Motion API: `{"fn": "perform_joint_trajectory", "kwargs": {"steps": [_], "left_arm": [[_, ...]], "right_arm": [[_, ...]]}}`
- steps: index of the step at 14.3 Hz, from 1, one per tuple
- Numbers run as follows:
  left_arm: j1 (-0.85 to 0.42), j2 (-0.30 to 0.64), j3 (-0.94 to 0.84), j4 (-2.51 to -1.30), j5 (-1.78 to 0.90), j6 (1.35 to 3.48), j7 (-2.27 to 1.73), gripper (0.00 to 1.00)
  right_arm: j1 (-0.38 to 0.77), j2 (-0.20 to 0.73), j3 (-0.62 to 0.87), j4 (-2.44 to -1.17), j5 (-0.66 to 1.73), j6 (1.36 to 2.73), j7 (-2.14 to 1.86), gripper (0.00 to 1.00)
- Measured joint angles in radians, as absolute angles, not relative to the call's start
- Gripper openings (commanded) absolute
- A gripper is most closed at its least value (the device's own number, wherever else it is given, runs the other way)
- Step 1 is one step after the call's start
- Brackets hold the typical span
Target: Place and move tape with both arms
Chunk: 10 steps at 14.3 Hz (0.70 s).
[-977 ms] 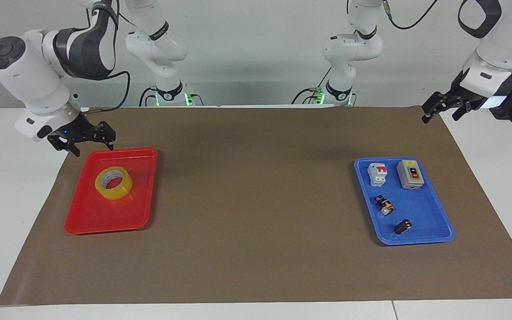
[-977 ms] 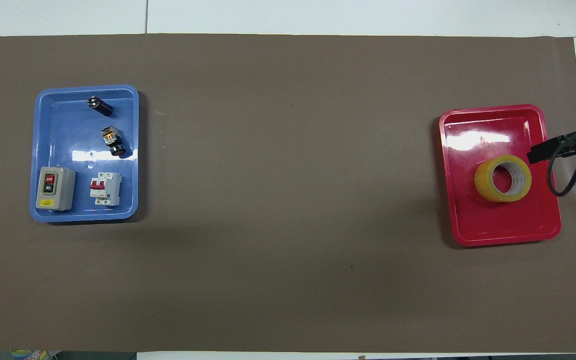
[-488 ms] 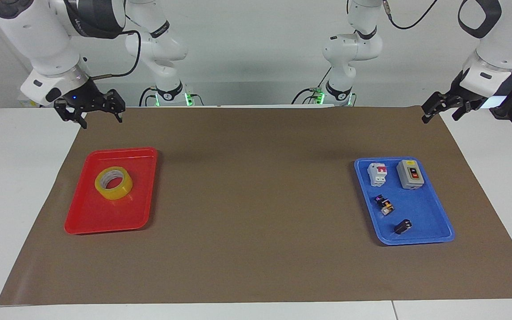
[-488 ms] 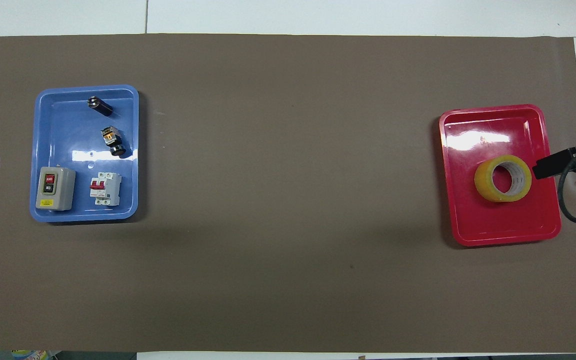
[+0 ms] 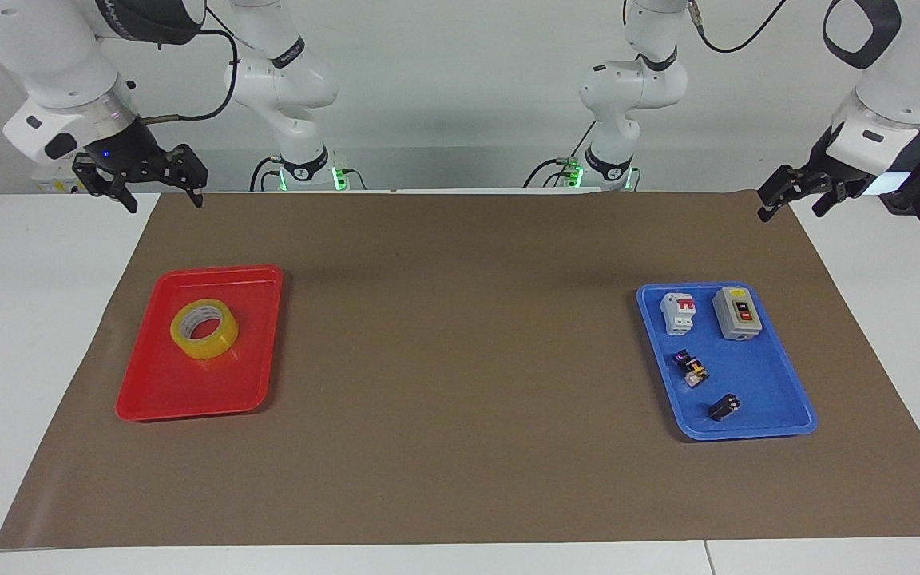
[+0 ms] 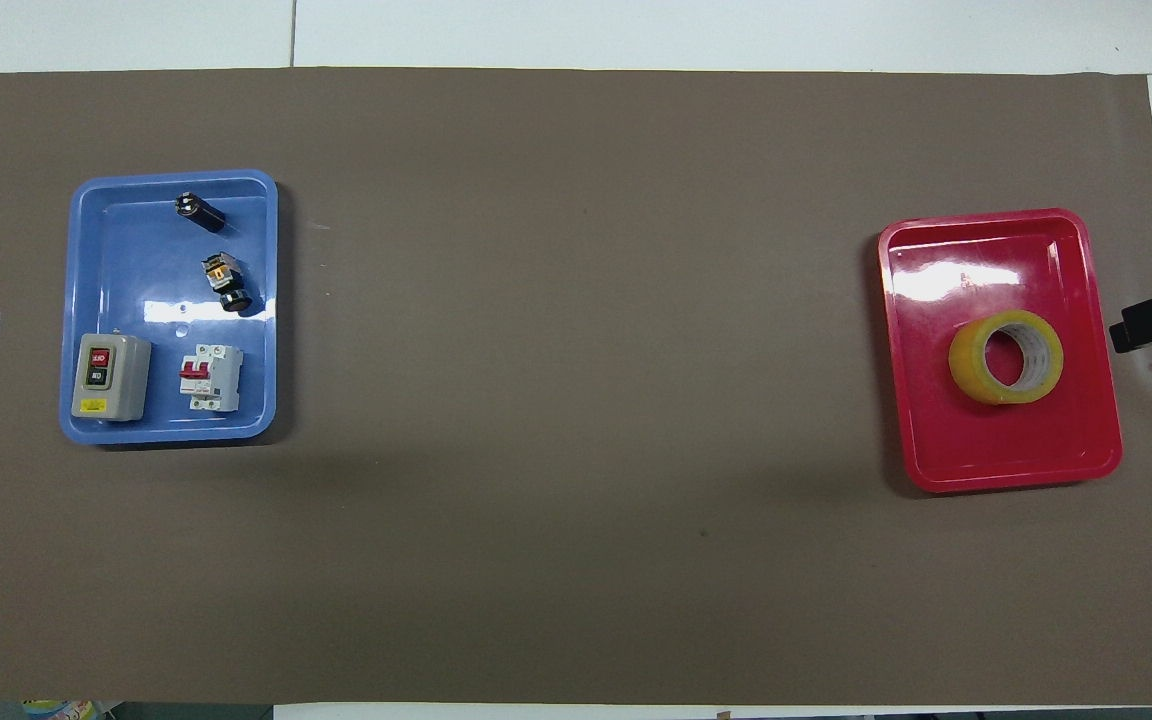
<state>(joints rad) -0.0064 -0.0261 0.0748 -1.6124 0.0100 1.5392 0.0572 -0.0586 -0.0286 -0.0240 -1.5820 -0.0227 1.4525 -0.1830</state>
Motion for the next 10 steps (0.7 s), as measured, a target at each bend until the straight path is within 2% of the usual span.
{"fn": "perform_joint_trajectory", "kwargs": {"steps": [10], "left_arm": [[-0.006,-0.026,0.075,-1.612,0.010,1.539,0.057,1.00]], "right_arm": [[-0.048,-0.020,-0.027,-1.579,-0.023,1.462,-0.179,1.00]]}}
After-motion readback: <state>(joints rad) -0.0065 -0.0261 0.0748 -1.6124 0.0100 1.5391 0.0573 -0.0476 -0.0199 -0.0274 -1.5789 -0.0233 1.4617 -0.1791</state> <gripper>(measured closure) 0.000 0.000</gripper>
